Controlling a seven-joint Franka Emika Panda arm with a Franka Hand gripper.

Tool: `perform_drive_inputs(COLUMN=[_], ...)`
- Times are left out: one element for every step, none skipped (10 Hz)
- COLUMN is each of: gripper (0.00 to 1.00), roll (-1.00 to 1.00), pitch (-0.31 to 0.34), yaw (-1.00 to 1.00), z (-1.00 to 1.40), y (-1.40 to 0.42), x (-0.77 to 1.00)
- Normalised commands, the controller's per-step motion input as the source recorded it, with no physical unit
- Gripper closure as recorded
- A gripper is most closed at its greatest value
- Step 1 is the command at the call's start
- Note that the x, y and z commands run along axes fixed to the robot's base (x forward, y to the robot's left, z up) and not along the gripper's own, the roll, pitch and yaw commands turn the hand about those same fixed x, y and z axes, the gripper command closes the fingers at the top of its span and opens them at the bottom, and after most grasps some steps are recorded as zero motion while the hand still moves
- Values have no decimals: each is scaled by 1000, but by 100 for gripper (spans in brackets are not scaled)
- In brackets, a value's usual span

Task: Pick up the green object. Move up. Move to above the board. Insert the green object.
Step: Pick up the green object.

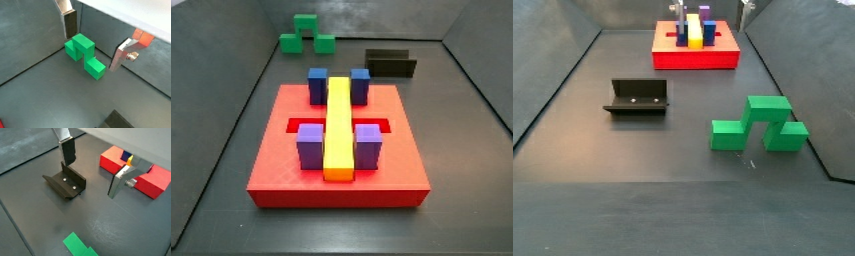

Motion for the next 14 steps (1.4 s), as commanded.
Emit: perform_drive_inputs(gripper=[0,0,0,0,0,0,0,0,0,0,0,0,0,0], roll=[0,0,0,-16,-36,-24,-19,0,0,16,46,53,23,0], pitch=[-10,-83,-93,-84,-111,-99,-69,-90,-84,-54,-46,-66,-83,-74], yaw=[-86,-260,-306,-320,-309,-280,-229,-226,-100,0,0,0,0,0], z=[-237,-280,-363,-380,-291,-271,-286,-240,-197,-183,-249,-311,-269,-203], y=[311,523,580,560,517,469,437,349,171,0,0,0,11,77], x=[-300,-666,-657,-506,-566,-417,-186,-269,-191,-137,-229,-311,-260,-111])
